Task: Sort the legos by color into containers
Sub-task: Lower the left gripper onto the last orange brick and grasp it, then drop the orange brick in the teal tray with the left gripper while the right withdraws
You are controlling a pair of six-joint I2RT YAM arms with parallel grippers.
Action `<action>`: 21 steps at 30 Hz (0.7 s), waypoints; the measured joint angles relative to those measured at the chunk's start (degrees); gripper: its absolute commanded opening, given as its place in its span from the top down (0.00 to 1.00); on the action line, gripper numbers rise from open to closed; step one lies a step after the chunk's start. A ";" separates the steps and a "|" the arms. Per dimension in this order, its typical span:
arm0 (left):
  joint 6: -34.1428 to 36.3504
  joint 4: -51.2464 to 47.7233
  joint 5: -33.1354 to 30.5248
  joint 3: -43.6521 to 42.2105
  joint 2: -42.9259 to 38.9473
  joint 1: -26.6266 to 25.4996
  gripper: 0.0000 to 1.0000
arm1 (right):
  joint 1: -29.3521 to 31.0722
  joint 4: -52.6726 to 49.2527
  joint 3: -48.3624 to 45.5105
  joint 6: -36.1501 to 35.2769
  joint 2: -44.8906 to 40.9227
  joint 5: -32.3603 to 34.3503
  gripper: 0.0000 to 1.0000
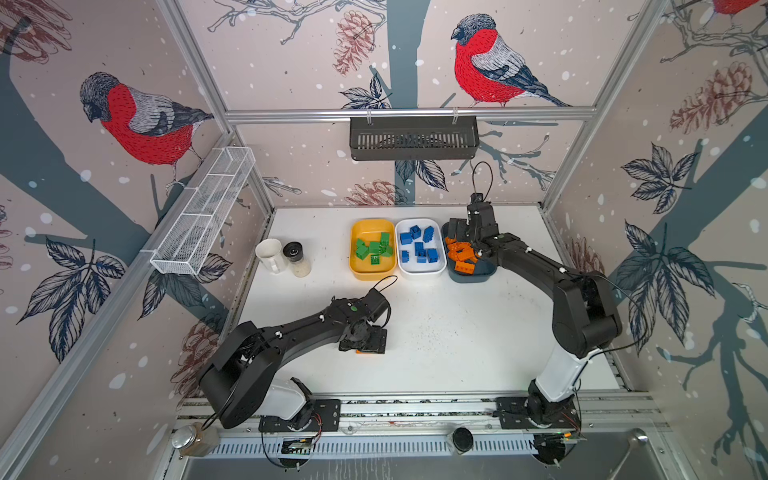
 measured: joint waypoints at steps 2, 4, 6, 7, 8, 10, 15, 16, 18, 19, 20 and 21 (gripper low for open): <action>-0.15 -0.87 -0.39 0.39 0.81 -0.79 0.19 | 0.00 0.33 -0.20 -0.02 -0.11 0.07 0.00; -0.24 -1.14 -0.48 0.63 1.57 -1.62 0.24 | 0.00 0.52 -0.20 -0.02 -0.11 0.09 0.00; -1.05 -1.44 -0.42 0.66 2.23 -2.29 0.28 | 0.00 0.79 -0.17 -0.04 -0.11 0.09 0.00; -1.09 -1.53 -0.44 0.66 2.40 -2.49 0.30 | 0.00 0.85 -0.17 -0.04 -0.11 0.09 0.00; -1.22 -1.60 -0.52 0.66 2.58 -2.62 0.32 | 0.00 1.01 -0.17 -0.04 -0.11 0.09 0.00; -1.68 -1.60 -0.70 0.72 2.95 -2.73 0.35 | 0.00 1.18 -0.17 -0.02 -0.11 0.07 0.00; -2.93 -1.97 -1.57 1.16 3.48 -2.89 0.38 | 0.02 1.42 -0.74 -0.04 -0.11 0.09 0.00; -3.04 -1.97 -1.64 1.18 3.54 -2.89 0.37 | 0.02 1.38 -0.85 -0.07 -0.11 0.09 0.00; -3.21 -2.03 -1.75 1.31 3.87 -2.93 0.35 | 0.02 1.36 -1.03 -0.17 -0.24 0.11 0.00; -3.48 -2.08 -1.79 1.42 4.04 -2.93 0.35 | 0.02 1.36 -1.14 -0.24 -0.37 0.13 0.00; -3.58 -2.12 -1.79 1.57 4.35 -2.93 0.36 | 0.02 1.40 -1.31 -0.24 -0.57 0.13 0.00; -3.69 -2.12 -1.79 1.62 4.66 -2.93 0.38 | 0.02 1.42 -1.49 -0.26 -0.74 0.15 0.00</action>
